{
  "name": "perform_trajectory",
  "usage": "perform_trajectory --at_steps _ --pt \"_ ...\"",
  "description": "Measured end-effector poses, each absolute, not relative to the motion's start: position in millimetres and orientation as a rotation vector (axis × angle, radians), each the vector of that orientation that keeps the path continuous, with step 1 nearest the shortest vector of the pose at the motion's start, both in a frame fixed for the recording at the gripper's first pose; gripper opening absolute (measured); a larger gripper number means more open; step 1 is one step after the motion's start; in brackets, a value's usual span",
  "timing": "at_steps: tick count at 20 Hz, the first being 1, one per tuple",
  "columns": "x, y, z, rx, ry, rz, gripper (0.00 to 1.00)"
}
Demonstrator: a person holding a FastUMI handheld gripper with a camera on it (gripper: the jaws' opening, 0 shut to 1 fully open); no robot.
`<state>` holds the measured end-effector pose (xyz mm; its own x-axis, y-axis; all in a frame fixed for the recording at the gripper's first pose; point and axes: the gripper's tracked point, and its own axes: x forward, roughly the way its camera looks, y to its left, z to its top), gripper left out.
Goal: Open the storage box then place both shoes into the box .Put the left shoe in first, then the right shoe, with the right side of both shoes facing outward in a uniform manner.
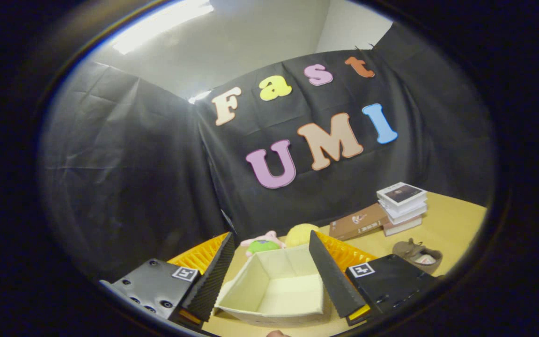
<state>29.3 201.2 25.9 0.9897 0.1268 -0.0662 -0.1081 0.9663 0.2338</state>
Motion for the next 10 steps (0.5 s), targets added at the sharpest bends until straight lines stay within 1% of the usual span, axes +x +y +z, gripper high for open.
perform_trajectory --at_steps 5,10 --pt "37.8 138.0 -13.1 0.198 0.256 0.027 1.00" --pt "50.6 72.2 -92.2 0.195 0.510 -0.087 1.00"
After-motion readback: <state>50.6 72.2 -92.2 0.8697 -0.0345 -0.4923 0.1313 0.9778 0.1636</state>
